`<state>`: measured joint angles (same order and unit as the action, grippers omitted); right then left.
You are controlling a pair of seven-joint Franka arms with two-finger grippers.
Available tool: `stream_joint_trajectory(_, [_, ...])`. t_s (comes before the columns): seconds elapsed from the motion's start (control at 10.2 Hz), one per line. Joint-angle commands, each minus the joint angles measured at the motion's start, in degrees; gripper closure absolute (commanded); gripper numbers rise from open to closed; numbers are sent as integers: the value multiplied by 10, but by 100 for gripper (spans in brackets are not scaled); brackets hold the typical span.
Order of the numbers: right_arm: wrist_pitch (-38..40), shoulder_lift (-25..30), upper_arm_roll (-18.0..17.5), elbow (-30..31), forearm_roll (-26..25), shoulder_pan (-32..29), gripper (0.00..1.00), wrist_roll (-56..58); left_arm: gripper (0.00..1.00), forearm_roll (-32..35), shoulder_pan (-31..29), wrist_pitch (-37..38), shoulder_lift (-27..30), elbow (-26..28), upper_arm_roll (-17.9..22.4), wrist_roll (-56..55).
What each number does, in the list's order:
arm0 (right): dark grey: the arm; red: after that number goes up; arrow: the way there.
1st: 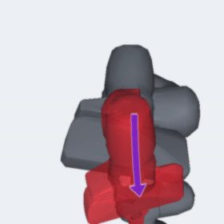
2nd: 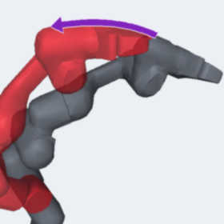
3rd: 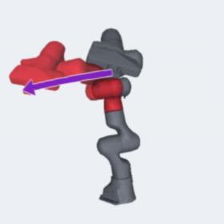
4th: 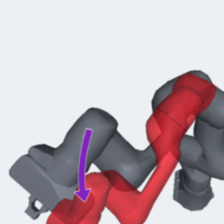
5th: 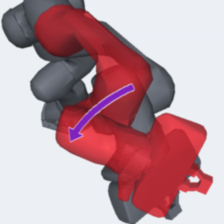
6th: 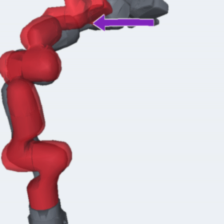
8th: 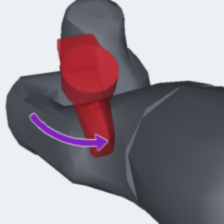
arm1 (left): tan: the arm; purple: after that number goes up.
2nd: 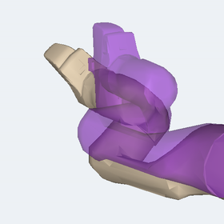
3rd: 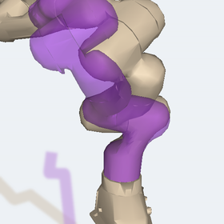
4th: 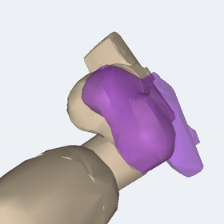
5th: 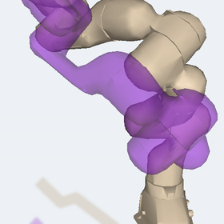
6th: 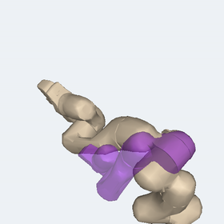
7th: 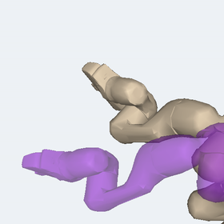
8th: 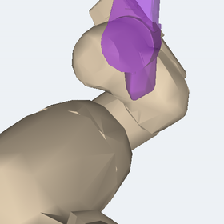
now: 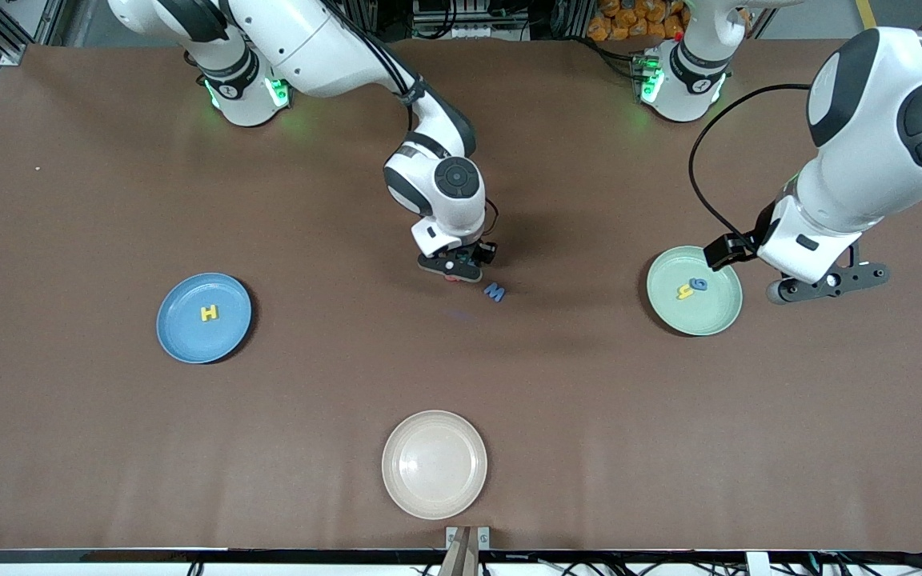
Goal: Sort uppercase to blue plate, lowercase to green plate
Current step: 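Lower the right gripper and close it on the teal R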
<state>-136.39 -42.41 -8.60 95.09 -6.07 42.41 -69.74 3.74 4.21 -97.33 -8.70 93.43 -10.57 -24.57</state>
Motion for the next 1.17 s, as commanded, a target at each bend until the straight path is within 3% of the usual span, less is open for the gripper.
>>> stream_joint_trajectory(0.0, [2, -7, -4, -10, -5, 5, 35, -18, 0, -2, 3, 0, -4, -7, -2, -6])
stream_joint_trajectory(0.59, [2, -7, -7, -9, -6, 3, 51, -17, 0, -3, 11, 3, -3, -2, -2, -6])
stream_joint_trajectory(0.88, [7, -2, -7, -9, -6, 1, 87, -14, 0, -3, 11, 3, -4, -2, -2, -6])
stream_joint_trajectory(1.07, [21, 16, -10, -10, -5, -2, 95, -9, 4, -3, 11, 3, -4, -2, -5, -6])
